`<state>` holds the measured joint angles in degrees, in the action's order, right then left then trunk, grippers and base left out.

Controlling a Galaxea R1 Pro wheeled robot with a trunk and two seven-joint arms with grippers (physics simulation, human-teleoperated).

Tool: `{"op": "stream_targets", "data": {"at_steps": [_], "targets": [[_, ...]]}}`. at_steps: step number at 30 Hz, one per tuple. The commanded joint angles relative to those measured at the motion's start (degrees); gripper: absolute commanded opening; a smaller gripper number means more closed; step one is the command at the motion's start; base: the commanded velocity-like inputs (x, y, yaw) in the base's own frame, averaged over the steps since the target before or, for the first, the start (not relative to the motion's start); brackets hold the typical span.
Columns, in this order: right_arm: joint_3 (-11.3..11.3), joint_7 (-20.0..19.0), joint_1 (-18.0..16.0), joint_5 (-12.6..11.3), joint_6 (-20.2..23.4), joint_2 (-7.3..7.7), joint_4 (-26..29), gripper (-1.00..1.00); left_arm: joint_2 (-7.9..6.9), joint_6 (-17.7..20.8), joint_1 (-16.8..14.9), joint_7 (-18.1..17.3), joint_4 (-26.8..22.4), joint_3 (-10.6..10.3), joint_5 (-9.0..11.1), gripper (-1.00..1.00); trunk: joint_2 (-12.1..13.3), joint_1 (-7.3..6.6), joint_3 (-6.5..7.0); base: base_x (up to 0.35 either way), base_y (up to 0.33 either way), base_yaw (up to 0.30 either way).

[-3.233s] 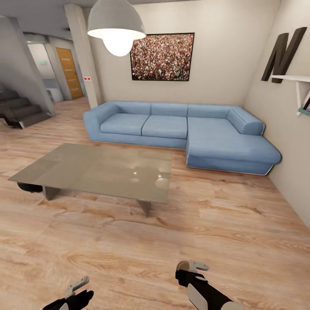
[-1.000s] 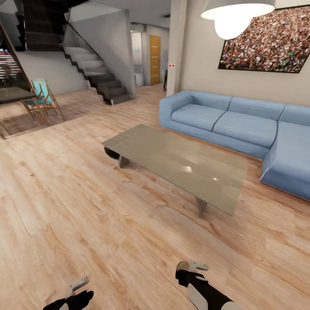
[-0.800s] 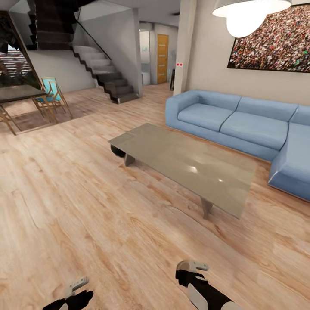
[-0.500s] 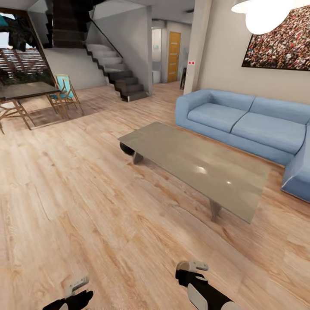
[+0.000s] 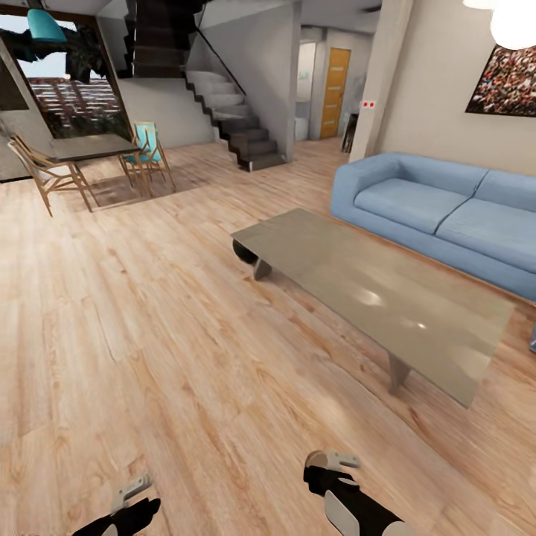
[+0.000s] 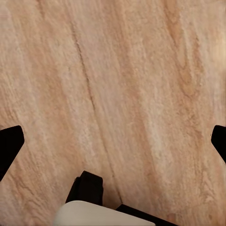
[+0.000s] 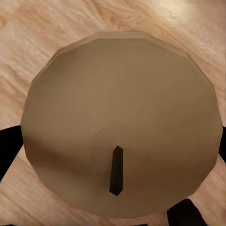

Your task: Place each of the two pumpkins and all three candles from the living room inside a cabinet in the living room (use any cabinet), then make sure every cabinet is closed, and position the cauldron so it is next to a table in the living room.

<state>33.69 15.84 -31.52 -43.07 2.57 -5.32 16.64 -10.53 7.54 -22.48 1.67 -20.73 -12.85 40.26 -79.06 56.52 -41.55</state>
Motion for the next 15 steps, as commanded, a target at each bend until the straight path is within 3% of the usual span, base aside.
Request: {"op": "stream_targets", "data": {"at_steps": [1,15], "targets": [[0.5,0.44,-0.04,-0.26,0.24,0.04,0.15,-1.0,-0.01,0.2,-0.02,0.17,-0.1,-0.33,0.44,1.0,-0.02,0.02,-0.1,0.231,0.0,0.242],[0.5,0.26,-0.04,-0.26,0.24,0.44,0.15,-1.0,-0.06,0.19,-0.02,0.21,-0.1,-0.39,0.43,1.0,-0.02,0.02,-0.87,0.311,0.0,0.242]]}}
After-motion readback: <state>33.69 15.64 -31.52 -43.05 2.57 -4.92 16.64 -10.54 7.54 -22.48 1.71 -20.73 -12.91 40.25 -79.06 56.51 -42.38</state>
